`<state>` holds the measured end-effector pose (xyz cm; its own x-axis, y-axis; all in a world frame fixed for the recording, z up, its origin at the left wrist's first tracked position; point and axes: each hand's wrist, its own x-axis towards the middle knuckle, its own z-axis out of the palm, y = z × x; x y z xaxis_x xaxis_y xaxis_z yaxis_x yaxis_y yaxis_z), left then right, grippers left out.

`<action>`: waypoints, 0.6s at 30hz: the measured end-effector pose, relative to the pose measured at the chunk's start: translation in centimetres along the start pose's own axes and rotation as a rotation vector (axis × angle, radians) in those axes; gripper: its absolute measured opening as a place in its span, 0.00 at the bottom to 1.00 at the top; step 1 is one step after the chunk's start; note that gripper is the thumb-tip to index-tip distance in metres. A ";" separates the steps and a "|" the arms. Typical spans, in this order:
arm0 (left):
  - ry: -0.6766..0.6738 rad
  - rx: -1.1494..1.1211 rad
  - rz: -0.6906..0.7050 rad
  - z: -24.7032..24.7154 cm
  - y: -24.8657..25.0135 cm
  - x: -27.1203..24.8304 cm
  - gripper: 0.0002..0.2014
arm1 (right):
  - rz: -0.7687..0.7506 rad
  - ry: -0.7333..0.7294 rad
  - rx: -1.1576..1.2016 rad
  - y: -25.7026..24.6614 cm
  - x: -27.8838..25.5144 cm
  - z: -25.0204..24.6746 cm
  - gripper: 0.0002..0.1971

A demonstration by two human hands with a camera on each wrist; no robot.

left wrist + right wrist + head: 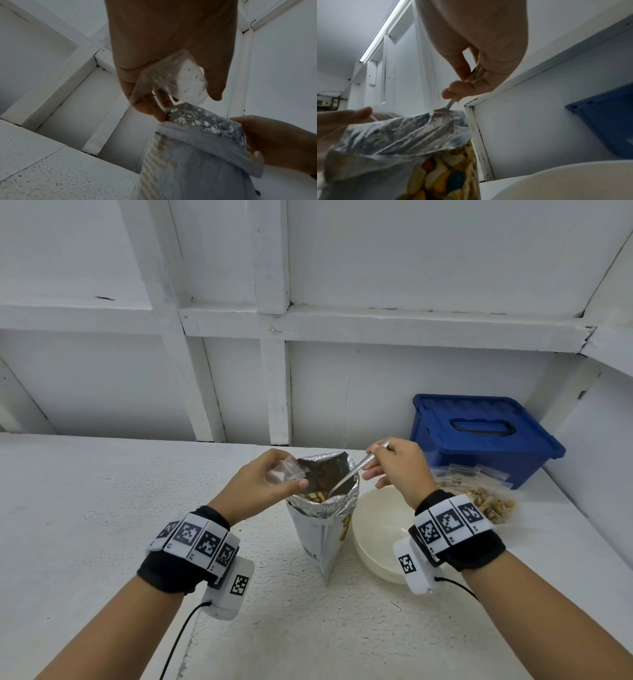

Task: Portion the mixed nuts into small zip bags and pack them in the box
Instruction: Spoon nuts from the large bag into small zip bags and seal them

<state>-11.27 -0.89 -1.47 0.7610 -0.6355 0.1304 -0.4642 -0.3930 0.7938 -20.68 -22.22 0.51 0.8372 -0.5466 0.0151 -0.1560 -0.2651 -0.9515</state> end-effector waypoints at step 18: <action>-0.087 0.376 0.076 -1.1 2.1 1.0 0.29 | 0.013 0.197 0.288 -1.0 0.4 -3.1 0.08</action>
<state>-10.98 -1.67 0.98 0.6845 -0.7197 0.1165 -0.6634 -0.5485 0.5089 -21.76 -24.61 2.44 0.7144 -0.6988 0.0345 0.0119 -0.0372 -0.9992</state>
